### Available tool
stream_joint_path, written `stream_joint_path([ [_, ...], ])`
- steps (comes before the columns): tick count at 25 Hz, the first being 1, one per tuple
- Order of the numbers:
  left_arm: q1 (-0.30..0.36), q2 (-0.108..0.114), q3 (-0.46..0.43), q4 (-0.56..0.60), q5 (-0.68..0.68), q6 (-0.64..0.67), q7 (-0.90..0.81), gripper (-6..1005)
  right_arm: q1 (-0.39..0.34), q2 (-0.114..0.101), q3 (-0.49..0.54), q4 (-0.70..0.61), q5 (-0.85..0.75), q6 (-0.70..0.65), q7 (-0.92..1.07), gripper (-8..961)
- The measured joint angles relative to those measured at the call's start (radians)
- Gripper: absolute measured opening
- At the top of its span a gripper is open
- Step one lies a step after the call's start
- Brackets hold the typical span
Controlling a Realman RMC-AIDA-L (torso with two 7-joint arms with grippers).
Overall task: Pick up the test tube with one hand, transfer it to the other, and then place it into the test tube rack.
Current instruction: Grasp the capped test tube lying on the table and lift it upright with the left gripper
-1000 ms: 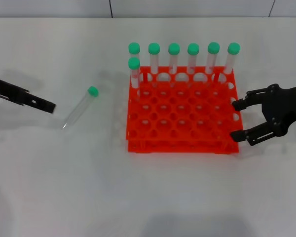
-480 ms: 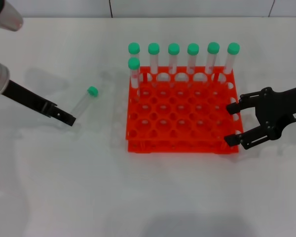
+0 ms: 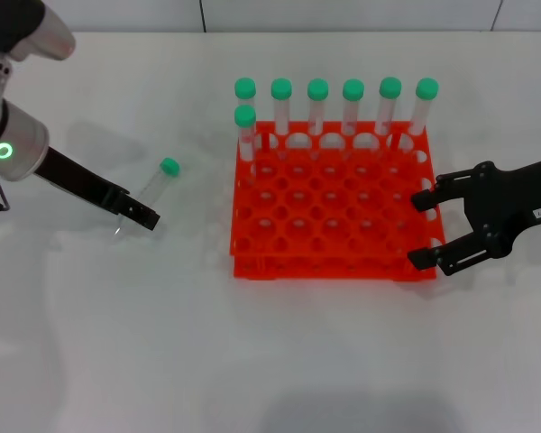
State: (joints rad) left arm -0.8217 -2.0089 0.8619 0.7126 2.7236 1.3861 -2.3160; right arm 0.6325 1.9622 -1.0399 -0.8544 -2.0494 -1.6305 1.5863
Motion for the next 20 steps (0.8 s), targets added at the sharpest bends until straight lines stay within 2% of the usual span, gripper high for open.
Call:
stream_joint_path([
  [7,-0.010,-0.002,0.019,-0.013,0.004,-0.016,-0.024,790,0.001,0.001,-0.007,0.000,0.000,0.012,0.000,869],
  [12,-0.012,-0.002,0.045,-0.014,0.006,-0.016,-0.054,583,0.001,0.001,-0.007,0.000,0.000,0.017,0.000,868],
  [20,-0.015,0.003,0.119,-0.014,0.008,-0.011,-0.096,470,0.003,0.001,-0.006,0.000,0.000,0.025,0.000,868],
])
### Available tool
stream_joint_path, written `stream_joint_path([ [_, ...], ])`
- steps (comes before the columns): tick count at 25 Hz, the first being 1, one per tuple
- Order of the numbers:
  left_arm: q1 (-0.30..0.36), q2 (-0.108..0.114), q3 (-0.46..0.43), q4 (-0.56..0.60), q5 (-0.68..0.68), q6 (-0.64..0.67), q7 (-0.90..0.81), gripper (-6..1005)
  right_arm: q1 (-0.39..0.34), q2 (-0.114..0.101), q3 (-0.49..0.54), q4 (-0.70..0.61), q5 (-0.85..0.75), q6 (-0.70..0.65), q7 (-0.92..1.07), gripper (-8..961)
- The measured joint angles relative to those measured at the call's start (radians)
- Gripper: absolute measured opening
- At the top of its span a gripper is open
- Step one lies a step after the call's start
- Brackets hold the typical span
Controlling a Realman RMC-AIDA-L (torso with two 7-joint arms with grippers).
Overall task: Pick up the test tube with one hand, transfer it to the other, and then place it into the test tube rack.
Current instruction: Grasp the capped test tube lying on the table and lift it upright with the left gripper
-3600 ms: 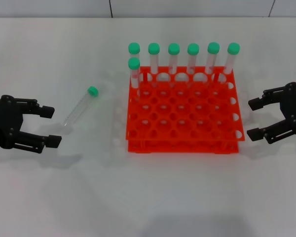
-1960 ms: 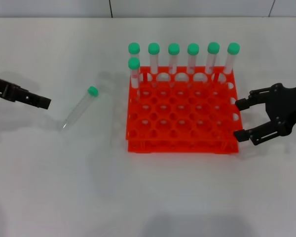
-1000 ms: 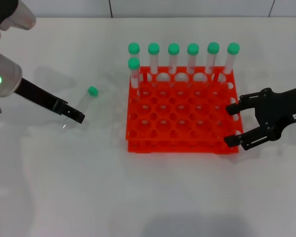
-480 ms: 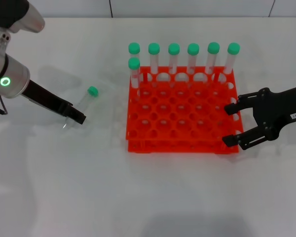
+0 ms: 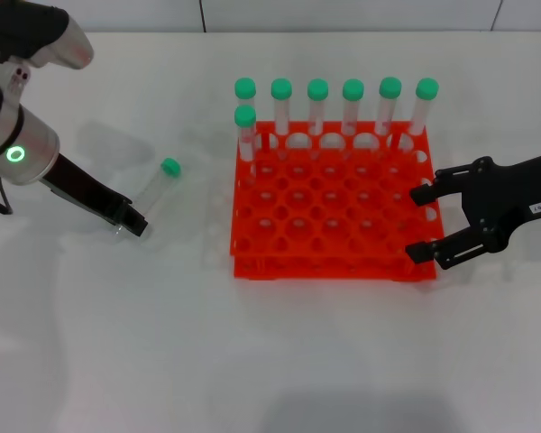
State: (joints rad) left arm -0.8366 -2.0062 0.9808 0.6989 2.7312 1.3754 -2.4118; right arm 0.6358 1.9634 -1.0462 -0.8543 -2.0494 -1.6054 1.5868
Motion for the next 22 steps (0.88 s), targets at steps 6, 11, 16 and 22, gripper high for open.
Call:
stream_joint_path([
  [6,-0.001,0.000,0.002,-0.002,0.016,-0.006,-0.003,427,0.003,0.000,0.000,0.000,0.000,0.003,-0.001,868],
  [11,-0.003,-0.005,0.002,-0.002,0.035,-0.017,-0.007,425,0.012,0.000,0.000,0.000,0.000,0.003,-0.001,869],
  [16,-0.003,-0.007,0.003,-0.003,0.047,-0.020,-0.012,307,0.015,0.000,0.000,0.000,0.000,0.012,0.001,869],
  [22,-0.003,-0.006,0.009,-0.003,0.050,-0.035,-0.011,185,0.016,0.004,-0.002,0.000,0.000,0.014,0.004,868],
])
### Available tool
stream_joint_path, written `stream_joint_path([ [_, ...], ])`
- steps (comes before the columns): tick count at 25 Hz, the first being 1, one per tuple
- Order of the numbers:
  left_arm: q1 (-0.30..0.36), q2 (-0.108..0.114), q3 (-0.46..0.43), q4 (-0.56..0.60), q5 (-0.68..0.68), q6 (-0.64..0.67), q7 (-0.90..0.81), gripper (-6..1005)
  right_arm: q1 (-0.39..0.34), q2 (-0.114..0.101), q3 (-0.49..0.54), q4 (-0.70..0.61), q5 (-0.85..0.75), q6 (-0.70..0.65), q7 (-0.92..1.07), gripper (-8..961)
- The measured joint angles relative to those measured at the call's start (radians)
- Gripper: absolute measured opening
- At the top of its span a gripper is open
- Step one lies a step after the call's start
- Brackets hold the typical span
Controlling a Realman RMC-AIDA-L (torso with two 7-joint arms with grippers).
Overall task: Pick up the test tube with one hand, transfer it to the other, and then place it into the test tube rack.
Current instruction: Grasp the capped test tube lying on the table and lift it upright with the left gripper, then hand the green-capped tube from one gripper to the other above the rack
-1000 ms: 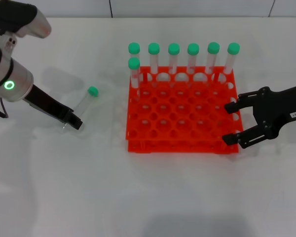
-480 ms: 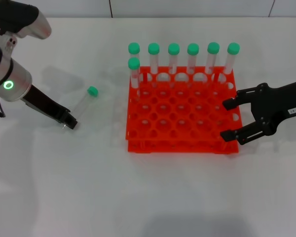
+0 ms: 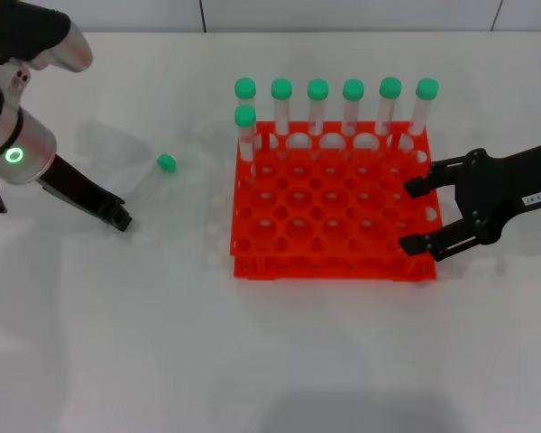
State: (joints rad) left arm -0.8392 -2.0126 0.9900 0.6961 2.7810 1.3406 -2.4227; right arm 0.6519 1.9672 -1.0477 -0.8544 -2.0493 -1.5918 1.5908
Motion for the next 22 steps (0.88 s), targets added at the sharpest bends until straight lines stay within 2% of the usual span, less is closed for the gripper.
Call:
stream_joint_path([
  [4,0.006,-0.005,0.000,0.041,-0.009,-0.008,0.004,188,-0.001,0.000,0.000,0.000,0.000,0.000,0.003,869],
  [7,0.047,-0.020,0.000,0.167,-0.051,-0.009,0.020,190,-0.006,-0.003,0.005,0.000,0.000,-0.004,0.004,869],
  [11,0.155,-0.049,-0.001,0.383,-0.171,-0.048,0.115,192,-0.007,-0.002,0.005,0.000,0.000,-0.003,0.004,869],
  [14,0.246,-0.061,-0.002,0.474,-0.360,-0.143,0.279,194,-0.008,0.001,0.005,0.000,0.001,-0.002,0.001,868],
  [17,0.304,-0.053,-0.005,0.472,-0.612,-0.187,0.468,196,-0.009,0.009,0.005,0.000,0.002,-0.002,-0.002,868],
  [18,0.319,-0.044,-0.007,0.452,-0.710,-0.181,0.537,197,-0.009,0.012,0.004,0.000,0.002,-0.001,-0.002,868],
  [22,0.327,-0.014,-0.013,0.359,-0.950,-0.109,0.733,200,-0.009,0.024,0.002,0.000,0.000,0.001,-0.008,869],
])
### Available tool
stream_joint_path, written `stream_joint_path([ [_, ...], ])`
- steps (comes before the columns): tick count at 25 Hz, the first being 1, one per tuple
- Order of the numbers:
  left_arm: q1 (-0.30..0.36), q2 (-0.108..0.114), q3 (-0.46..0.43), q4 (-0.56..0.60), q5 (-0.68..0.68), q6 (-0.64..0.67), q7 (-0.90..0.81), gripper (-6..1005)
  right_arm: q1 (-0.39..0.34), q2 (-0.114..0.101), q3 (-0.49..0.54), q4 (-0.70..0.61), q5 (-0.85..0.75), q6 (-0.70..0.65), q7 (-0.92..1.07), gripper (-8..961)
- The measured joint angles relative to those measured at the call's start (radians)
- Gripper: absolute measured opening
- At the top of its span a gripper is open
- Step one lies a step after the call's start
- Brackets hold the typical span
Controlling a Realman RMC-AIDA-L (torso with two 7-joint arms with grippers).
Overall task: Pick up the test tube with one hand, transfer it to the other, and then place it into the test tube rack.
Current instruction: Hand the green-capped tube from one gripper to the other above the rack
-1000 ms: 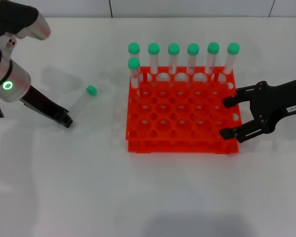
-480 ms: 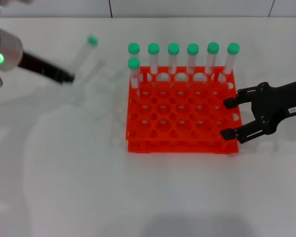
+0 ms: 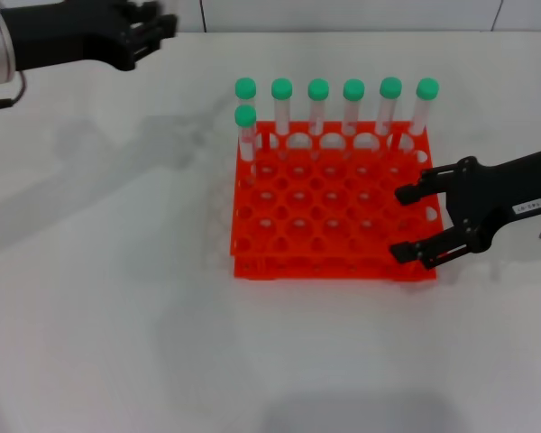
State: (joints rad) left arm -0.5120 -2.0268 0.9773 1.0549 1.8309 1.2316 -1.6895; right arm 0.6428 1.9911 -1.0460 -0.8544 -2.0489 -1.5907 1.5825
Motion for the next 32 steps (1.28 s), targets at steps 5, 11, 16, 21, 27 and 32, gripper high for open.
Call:
stream_joint_path([
  [5,-0.120,0.078,-0.055,-0.289,-0.135,0.156,0.168,203,0.003,0.014,0.000,0.000,0.003,0.009,-0.016,869],
  [11,-0.290,0.153,-0.064,-0.616,-0.073,0.217,0.256,207,0.008,0.019,-0.001,0.000,0.010,0.025,-0.019,869],
  [16,-0.314,0.132,-0.061,-0.616,0.046,0.197,0.222,211,0.008,0.021,-0.002,0.001,0.016,0.033,-0.019,869],
  [21,-0.326,0.097,-0.061,-0.616,0.115,0.164,0.218,214,0.003,0.020,-0.002,0.002,0.017,0.034,-0.020,868],
  [27,-0.334,0.072,-0.058,-0.612,0.160,0.146,0.218,218,0.004,0.019,0.002,0.005,0.018,0.038,-0.029,868],
  [32,-0.337,0.070,-0.058,-0.612,0.173,0.127,0.222,221,0.006,0.013,0.008,0.012,0.021,0.050,-0.029,868],
])
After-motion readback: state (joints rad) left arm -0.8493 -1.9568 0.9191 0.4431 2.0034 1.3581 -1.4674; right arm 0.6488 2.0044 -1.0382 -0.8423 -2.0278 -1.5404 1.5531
